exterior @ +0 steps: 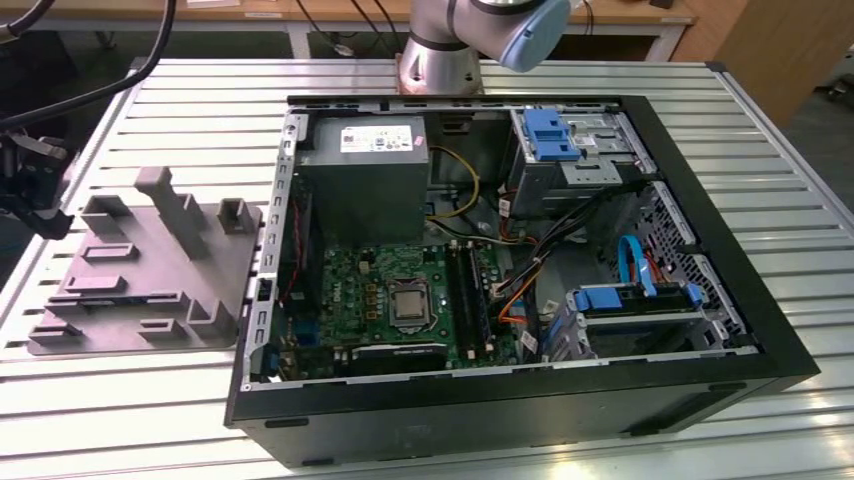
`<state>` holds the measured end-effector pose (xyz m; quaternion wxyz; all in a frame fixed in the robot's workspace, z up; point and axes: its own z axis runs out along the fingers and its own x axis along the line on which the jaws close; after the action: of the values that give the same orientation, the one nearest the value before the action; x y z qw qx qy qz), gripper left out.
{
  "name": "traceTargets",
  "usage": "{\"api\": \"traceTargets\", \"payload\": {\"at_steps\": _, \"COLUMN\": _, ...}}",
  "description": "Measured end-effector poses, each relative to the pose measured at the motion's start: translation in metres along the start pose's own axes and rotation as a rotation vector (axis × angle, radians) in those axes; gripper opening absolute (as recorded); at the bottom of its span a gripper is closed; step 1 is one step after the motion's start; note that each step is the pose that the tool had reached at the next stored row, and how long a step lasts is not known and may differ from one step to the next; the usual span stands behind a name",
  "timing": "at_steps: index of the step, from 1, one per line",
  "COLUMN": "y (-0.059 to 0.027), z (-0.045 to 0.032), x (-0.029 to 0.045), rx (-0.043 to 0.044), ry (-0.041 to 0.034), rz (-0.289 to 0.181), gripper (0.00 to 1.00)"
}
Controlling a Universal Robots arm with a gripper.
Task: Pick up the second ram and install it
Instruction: 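Reach for the second ram, then pick up the second ram and move it above second insertion slot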
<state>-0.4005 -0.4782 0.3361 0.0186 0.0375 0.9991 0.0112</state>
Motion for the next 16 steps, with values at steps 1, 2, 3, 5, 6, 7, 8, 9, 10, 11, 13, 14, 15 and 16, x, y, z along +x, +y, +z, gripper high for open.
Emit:
{"api": "traceTargets", "payload": {"at_steps": 1, "y": 0.0000, "z": 0.0014, "x": 0.0001, "rx": 0.0000, "ry": 0.0000, "rz": 0.000, "gripper": 0.10}}
{"api": "traceTargets", "payload": {"at_steps": 2, "y": -0.0001, "z": 0.0022, "x": 0.0001, "rx": -0.0001, "ry": -0.0001, "rz": 0.000, "gripper": 0.10}}
{"api": "traceTargets", "payload": {"at_steps": 3, "y": 0.0000, "z": 0.0022, "x": 0.0001, "rx": 0.0001, "ry": 0.0001, "rz": 0.000, "gripper": 0.10}}
{"api": "traceTargets", "payload": {"at_steps": 5, "y": -0.0001, "z": 0.0023, "x": 0.0001, "rx": 0.0001, "ry": 0.0000, "rz": 0.000, "gripper": 0.10}}
{"api": "traceTargets", "payload": {"at_steps": 6, "y": 0.0000, "z": 0.0024, "x": 0.0001, "rx": 0.0000, "ry": 0.0000, "rz": 0.000, "gripper": 0.10}}
{"api": "traceTargets", "payload": {"at_steps": 7, "y": 0.0000, "z": 0.0025, "x": 0.0001, "rx": 0.0000, "ry": 0.0000, "rz": 0.000, "gripper": 0.10}}
{"api": "traceTargets", "payload": {"at_steps": 8, "y": 0.0000, "z": 0.0025, "x": 0.0001, "rx": 0.0000, "ry": 0.0000, "rz": 0.000, "gripper": 0.10}}
{"api": "traceTargets", "payload": {"at_steps": 9, "y": -0.0001, "z": 0.0025, "x": 0.0001, "rx": 0.0000, "ry": 0.0000, "rz": 0.000, "gripper": 0.10}}
{"api": "traceTargets", "payload": {"at_steps": 10, "y": -0.0001, "z": 0.0025, "x": 0.0001, "rx": 0.0000, "ry": 0.0000, "rz": 0.000, "gripper": 0.10}}
{"api": "traceTargets", "payload": {"at_steps": 11, "y": -0.0001, "z": 0.0025, "x": 0.0001, "rx": 0.0000, "ry": 0.0000, "rz": 0.000, "gripper": 0.10}}
{"api": "traceTargets", "payload": {"at_steps": 13, "y": -0.0001, "z": 0.0025, "x": 0.0001, "rx": 0.0000, "ry": 0.0001, "rz": 0.000, "gripper": 0.10}}
{"api": "traceTargets", "payload": {"at_steps": 14, "y": 0.0000, "z": 0.0026, "x": 0.0001, "rx": 0.0000, "ry": 0.0000, "rz": 0.000, "gripper": 0.10}}
{"api": "traceTargets", "payload": {"at_steps": 15, "y": -0.0001, "z": 0.0025, "x": 0.0001, "rx": 0.0001, "ry": 0.0000, "rz": 0.000, "gripper": 0.10}}
{"api": "traceTargets", "payload": {"at_steps": 16, "y": -0.0001, "z": 0.0026, "x": 0.0001, "rx": 0.0000, "ry": 0.0000, "rz": 0.000, "gripper": 0.10}}
